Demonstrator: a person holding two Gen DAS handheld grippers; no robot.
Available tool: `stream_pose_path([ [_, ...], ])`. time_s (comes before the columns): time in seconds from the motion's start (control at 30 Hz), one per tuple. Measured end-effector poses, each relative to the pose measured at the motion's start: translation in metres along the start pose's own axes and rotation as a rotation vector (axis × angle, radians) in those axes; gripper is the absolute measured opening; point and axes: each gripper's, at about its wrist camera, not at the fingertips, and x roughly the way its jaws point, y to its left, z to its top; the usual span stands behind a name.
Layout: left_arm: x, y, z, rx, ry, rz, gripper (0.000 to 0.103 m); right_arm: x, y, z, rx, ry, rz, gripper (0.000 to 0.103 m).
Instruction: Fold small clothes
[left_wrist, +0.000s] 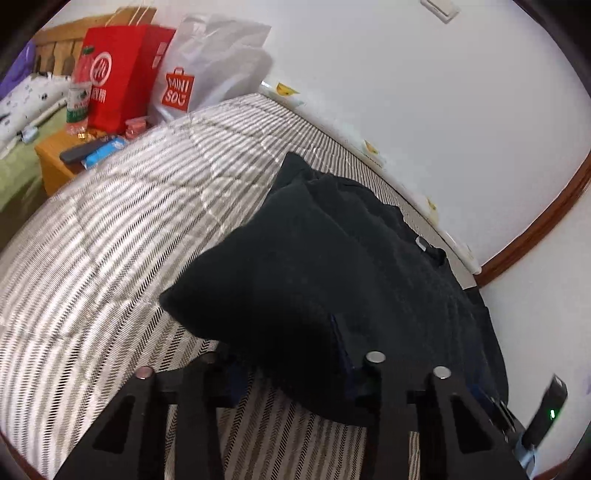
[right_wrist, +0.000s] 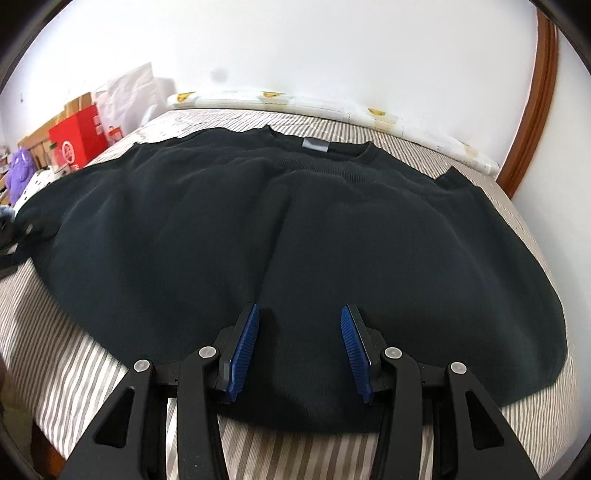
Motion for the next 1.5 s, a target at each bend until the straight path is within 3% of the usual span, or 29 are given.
stream_pose_path([
  [0.23,-0.028,-0.047,0.007,0.148,-0.071,0.061,0.019,-0.028,0.000,-0.036,-0.005,0.018,0.066,0.046],
  [0.37,-0.040,-0.080,0.013,0.249,-0.105,0.075,0.017,-0.051,-0.029,-0.047,0.082,-0.031,0.128,0.046],
  [0.57,-0.049,-0.135,0.020,0.375,-0.144,0.024,0.015,-0.073,-0.086,-0.044,0.177,-0.092,0.053,0.046],
  [0.77,-0.040,-0.214,0.007,0.570,-0.152,-0.056,0.014,-0.076,-0.133,-0.039,0.227,-0.083,0.004,0.046],
  [1.0,0.007,-0.277,-0.040,0.703,-0.006,-0.182,0.014,-0.075,-0.169,-0.045,0.276,-0.083,-0.040,0.046],
  [1.13,0.044,-0.283,-0.073,0.731,0.109,-0.190,0.014,-0.076,-0.178,-0.056,0.296,-0.063,-0.037,0.046],
  [1.2,0.050,-0.280,-0.084,0.748,0.121,-0.177,0.014,-0.076,-0.178,-0.058,0.294,-0.062,-0.029,0.046],
  [1.3,0.050,-0.269,-0.089,0.735,0.146,-0.210,0.019,-0.078,-0.173,-0.055,0.282,-0.073,0.000,0.047],
  [1.4,0.038,-0.256,-0.082,0.700,0.173,-0.275,0.031,-0.082,-0.162,-0.044,0.273,-0.101,0.048,0.054],
  [1.47,0.026,-0.245,-0.080,0.693,0.151,-0.289,0.051,-0.083,-0.154,-0.035,0.274,-0.123,0.084,0.061],
  [1.5,0.019,-0.238,-0.079,0.692,0.135,-0.291,0.055,-0.083,-0.149,-0.030,0.275,-0.131,0.103,0.067],
])
